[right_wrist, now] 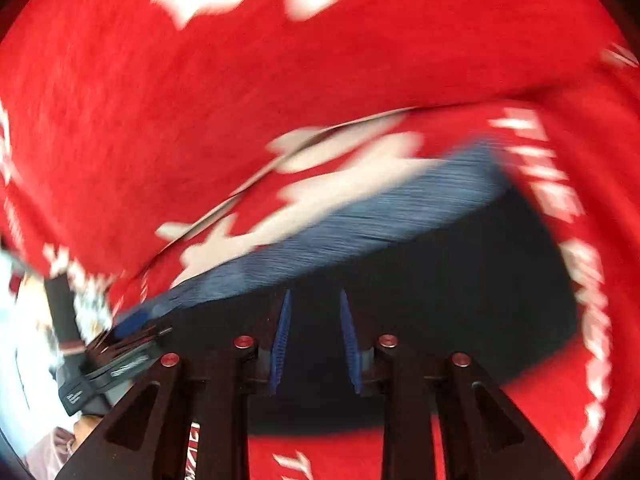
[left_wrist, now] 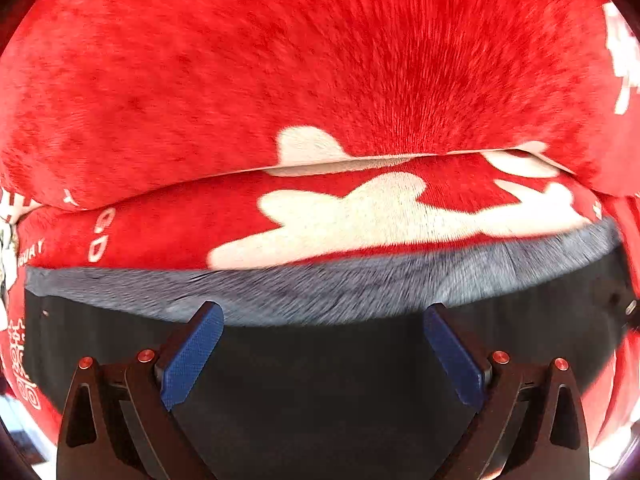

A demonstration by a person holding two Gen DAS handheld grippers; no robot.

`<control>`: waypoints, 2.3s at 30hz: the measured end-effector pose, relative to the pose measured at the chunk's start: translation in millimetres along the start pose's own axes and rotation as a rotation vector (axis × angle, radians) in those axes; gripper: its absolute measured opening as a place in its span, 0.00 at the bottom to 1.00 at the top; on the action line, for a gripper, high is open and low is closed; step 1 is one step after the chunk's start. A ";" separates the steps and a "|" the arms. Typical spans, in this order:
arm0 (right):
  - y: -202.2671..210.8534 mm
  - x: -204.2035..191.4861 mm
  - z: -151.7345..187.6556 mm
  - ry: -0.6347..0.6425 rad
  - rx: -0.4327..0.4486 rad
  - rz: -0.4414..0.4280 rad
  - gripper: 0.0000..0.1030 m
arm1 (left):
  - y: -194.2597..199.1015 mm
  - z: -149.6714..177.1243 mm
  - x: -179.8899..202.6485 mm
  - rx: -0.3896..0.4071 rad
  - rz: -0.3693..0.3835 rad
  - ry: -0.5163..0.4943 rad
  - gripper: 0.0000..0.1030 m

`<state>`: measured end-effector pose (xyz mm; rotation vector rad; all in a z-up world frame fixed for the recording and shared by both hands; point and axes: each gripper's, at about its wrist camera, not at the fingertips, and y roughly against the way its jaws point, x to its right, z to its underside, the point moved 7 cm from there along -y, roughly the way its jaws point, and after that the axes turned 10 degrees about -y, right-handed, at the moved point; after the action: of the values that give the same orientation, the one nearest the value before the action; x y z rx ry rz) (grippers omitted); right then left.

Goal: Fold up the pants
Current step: 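Release the folded trousers from the right gripper onto the bedspread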

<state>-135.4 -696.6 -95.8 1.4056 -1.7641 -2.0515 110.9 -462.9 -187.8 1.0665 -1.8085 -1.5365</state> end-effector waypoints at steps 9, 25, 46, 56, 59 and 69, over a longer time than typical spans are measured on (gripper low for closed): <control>-7.3 63.1 -54.1 -0.057 0.125 0.149 0.00 | -26.7 -13.1 -26.1 -0.011 -0.031 0.054 1.00; 24.2 40.7 36.3 -0.010 0.001 0.108 0.34 | -15.5 86.1 -133.9 -0.101 -0.091 0.182 1.00; 32.7 58.1 118.0 -0.273 -0.069 0.088 0.41 | 21.6 121.9 -11.1 -0.173 0.001 -0.011 1.00; 35.2 59.2 129.4 -0.313 -0.080 0.072 0.45 | 35.4 109.8 3.1 -0.192 0.015 -0.050 1.00; 35.2 60.8 125.2 -0.318 -0.075 0.068 0.45 | 36.3 105.4 8.9 -0.189 0.020 -0.070 1.00; 36.8 69.4 121.5 -0.353 -0.067 0.050 0.45 | 51.4 85.2 50.7 -0.180 0.030 -0.103 1.00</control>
<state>-274.0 -660.8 -116.1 1.0181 -1.8049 -2.4249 2.8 -456.1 -160.3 0.8856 -1.7069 -1.7275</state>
